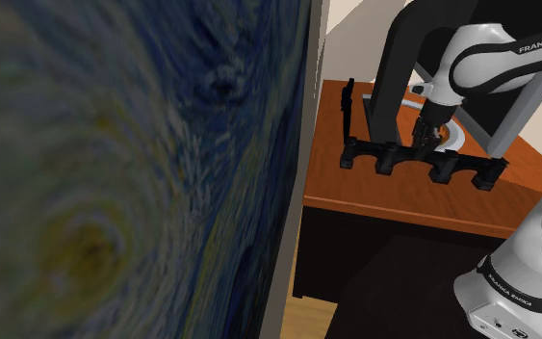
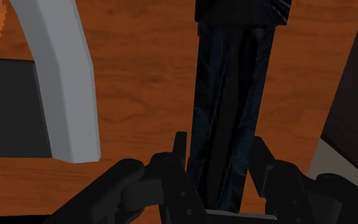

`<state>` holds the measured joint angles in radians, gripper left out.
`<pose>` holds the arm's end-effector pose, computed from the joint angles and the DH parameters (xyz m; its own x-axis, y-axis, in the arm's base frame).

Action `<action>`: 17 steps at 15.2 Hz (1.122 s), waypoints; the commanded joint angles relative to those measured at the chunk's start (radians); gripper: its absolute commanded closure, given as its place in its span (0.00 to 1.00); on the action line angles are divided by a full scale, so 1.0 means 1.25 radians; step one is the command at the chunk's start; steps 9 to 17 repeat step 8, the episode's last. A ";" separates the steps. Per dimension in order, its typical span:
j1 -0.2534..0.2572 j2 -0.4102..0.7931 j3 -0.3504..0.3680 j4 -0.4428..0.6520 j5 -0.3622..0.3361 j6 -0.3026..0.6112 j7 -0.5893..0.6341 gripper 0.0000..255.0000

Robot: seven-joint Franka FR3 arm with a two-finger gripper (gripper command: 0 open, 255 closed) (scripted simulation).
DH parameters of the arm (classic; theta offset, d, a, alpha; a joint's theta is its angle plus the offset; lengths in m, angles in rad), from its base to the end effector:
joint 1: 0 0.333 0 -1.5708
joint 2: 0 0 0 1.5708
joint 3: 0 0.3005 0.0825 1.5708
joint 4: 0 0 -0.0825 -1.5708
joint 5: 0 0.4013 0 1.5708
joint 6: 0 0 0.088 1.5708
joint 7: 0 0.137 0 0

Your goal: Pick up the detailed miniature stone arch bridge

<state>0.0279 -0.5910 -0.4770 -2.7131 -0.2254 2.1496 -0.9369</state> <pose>0.3472 -0.1537 0.3313 0.7726 0.6325 0.0548 0.6348 -0.7713 -0.0463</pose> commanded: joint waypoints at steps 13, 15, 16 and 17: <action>-0.011 -0.051 0.024 0.060 0.010 -0.098 0.005 1.00; -0.011 -0.051 0.024 0.060 0.010 -0.098 0.005 1.00; -0.011 -0.051 0.024 0.060 0.010 -0.098 0.005 1.00; -0.011 -0.051 0.024 0.060 0.010 -0.098 0.005 1.00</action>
